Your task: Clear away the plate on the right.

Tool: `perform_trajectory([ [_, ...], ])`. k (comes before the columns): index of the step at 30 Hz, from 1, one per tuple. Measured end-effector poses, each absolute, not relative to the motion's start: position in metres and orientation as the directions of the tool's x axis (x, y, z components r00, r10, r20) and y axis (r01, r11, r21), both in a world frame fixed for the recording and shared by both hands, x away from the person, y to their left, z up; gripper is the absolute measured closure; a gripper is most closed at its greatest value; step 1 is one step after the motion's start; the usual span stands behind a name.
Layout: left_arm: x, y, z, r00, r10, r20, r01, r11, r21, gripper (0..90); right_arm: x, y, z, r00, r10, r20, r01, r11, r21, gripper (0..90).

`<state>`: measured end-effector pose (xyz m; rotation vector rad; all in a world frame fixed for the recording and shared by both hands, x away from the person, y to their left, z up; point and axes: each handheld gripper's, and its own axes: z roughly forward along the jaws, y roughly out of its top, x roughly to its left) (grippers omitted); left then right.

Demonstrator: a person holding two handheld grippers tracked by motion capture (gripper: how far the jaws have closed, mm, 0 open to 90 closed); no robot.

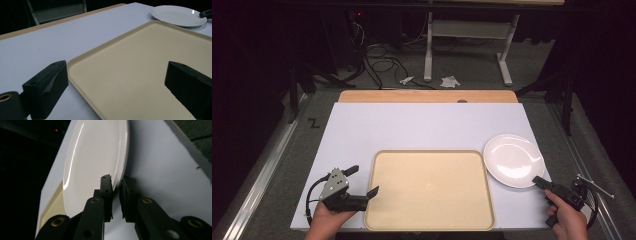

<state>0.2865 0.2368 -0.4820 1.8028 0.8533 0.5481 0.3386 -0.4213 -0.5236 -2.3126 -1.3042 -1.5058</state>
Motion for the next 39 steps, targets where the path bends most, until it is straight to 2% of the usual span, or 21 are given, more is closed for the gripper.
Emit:
perform_trajectory([
  [5,0.287,0.237,-0.483,0.646,0.763,-0.019,0.301,-0.231,0.925,5.7,0.335,-0.429,-0.518,0.125,0.58,0.805,0.642,-0.666,0.38,88.7],
  [9,0.287,0.236,-0.483,0.646,0.763,-0.019,0.302,-0.232,0.925,5.7,0.334,-0.427,-0.51,0.097,0.618,0.78,0.626,-0.647,0.435,89.0],
  [22,0.287,0.238,-0.483,0.642,0.766,-0.024,0.303,-0.225,0.926,5.8,0.333,-0.427,-0.501,0.078,0.654,0.753,0.608,-0.63,0.484,89.1],
  [39,0.286,0.238,-0.482,0.641,0.767,-0.025,0.301,-0.221,0.928,5.8,0.33,-0.429,-0.496,0.06,0.631,0.773,0.589,-0.648,0.483,89.1],
])
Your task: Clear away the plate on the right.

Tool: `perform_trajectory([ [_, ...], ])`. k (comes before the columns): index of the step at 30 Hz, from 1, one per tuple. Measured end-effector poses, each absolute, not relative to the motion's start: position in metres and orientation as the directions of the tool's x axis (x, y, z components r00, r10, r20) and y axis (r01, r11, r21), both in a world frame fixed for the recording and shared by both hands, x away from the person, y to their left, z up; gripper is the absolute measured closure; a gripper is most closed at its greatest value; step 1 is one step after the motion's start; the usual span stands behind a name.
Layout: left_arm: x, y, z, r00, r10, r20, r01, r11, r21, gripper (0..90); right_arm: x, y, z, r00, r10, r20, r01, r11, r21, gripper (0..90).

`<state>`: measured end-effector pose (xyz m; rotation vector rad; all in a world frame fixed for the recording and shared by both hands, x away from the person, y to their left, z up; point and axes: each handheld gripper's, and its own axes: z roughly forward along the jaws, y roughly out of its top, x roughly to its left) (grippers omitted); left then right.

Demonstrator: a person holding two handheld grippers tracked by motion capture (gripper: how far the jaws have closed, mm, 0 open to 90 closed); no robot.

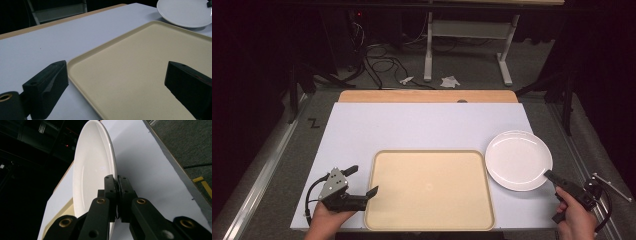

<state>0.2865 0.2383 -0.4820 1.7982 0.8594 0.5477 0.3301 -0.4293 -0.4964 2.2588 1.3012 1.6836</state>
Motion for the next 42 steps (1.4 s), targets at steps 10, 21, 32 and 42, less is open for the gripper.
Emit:
perform_trajectory([
  [10,0.286,0.239,-0.481,0.64,0.768,-0.024,0.297,-0.218,0.93,5.8,0.33,-0.427,-0.494,0.046,0.621,0.783,0.593,-0.648,0.478,89.2],
  [21,0.284,0.239,-0.48,0.638,0.77,-0.031,0.295,-0.206,0.933,5.8,0.337,-0.411,-0.485,0.015,0.618,0.786,0.617,-0.624,0.479,89.2],
  [32,0.284,0.24,-0.48,0.634,0.773,-0.031,0.288,-0.199,0.937,5.8,0.352,-0.393,-0.466,-0.027,0.618,0.785,0.631,-0.599,0.493,89.2],
  [42,0.284,0.243,-0.48,0.627,0.778,-0.031,0.285,-0.193,0.939,5.7,0.366,-0.368,-0.469,-0.06,0.599,0.799,0.652,-0.582,0.485,89.1],
])
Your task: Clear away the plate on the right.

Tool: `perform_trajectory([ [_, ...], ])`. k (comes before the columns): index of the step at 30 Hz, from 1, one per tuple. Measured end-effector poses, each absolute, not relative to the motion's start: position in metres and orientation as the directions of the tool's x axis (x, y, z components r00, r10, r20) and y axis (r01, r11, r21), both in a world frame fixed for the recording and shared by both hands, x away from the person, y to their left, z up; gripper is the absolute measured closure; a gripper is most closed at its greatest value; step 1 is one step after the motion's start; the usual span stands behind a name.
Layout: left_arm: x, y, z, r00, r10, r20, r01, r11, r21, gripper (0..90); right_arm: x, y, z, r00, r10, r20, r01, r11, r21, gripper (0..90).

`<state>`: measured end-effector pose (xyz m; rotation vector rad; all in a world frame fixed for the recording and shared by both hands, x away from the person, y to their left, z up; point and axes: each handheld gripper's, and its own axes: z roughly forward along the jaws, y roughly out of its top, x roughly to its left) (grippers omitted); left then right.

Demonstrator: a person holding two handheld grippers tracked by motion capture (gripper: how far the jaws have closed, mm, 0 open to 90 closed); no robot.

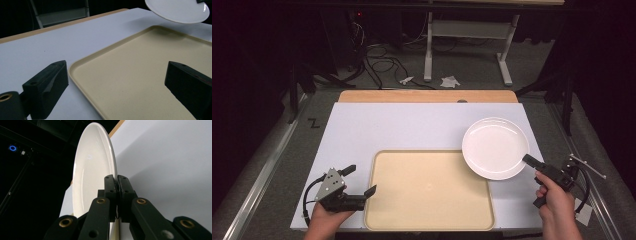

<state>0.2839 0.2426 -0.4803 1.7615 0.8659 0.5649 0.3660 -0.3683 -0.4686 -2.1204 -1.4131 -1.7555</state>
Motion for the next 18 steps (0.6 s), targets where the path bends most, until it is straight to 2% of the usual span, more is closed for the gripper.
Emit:
perform_trajectory([
  [18,0.283,0.243,-0.479,0.629,0.777,-0.021,0.275,-0.197,0.941,5.7,0.368,-0.332,-0.484,-0.104,0.565,0.818,0.71,-0.534,0.459,89.1],
])
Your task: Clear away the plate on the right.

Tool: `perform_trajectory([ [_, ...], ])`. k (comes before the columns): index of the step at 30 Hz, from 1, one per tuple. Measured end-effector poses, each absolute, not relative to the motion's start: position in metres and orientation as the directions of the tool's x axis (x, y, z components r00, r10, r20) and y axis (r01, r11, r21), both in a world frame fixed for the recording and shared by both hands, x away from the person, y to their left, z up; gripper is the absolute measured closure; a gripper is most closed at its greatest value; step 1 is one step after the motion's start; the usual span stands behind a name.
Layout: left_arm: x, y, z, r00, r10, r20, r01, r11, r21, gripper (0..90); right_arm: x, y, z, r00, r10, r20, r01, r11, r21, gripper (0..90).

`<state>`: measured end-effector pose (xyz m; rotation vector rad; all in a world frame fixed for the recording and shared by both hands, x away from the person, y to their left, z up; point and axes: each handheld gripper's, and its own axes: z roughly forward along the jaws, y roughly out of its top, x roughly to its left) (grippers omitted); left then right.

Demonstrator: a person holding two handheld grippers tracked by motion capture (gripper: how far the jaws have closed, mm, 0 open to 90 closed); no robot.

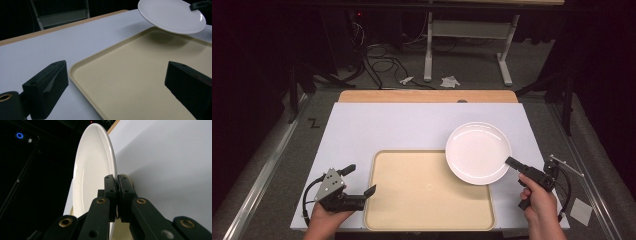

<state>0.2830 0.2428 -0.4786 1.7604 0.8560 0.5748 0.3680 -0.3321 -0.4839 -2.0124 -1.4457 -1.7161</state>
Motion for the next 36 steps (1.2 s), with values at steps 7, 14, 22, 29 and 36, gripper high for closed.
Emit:
perform_trajectory([
  [7,0.282,0.242,-0.478,0.63,0.776,-0.018,0.27,-0.197,0.942,5.7,0.367,-0.311,-0.483,-0.146,0.561,0.815,0.743,-0.481,0.464,89.1],
  [14,0.282,0.242,-0.478,0.629,0.777,-0.018,0.269,-0.196,0.943,5.7,0.367,-0.293,-0.481,-0.179,0.553,0.814,0.765,-0.442,0.468,89.1],
  [22,0.278,0.244,-0.478,0.63,0.776,-0.012,0.265,-0.201,0.943,5.7,0.368,-0.28,-0.479,-0.205,0.552,0.808,0.781,-0.406,0.475,89.1],
  [29,0.276,0.246,-0.478,0.625,0.781,-0.009,0.264,-0.201,0.943,5.7,0.371,-0.265,-0.481,-0.219,0.56,0.799,0.799,-0.367,0.476,89.0],
  [36,0.276,0.246,-0.478,0.626,0.78,-0.007,0.265,-0.204,0.942,5.7,0.371,-0.256,-0.481,-0.236,0.563,0.792,0.808,-0.339,0.481,89.0],
])
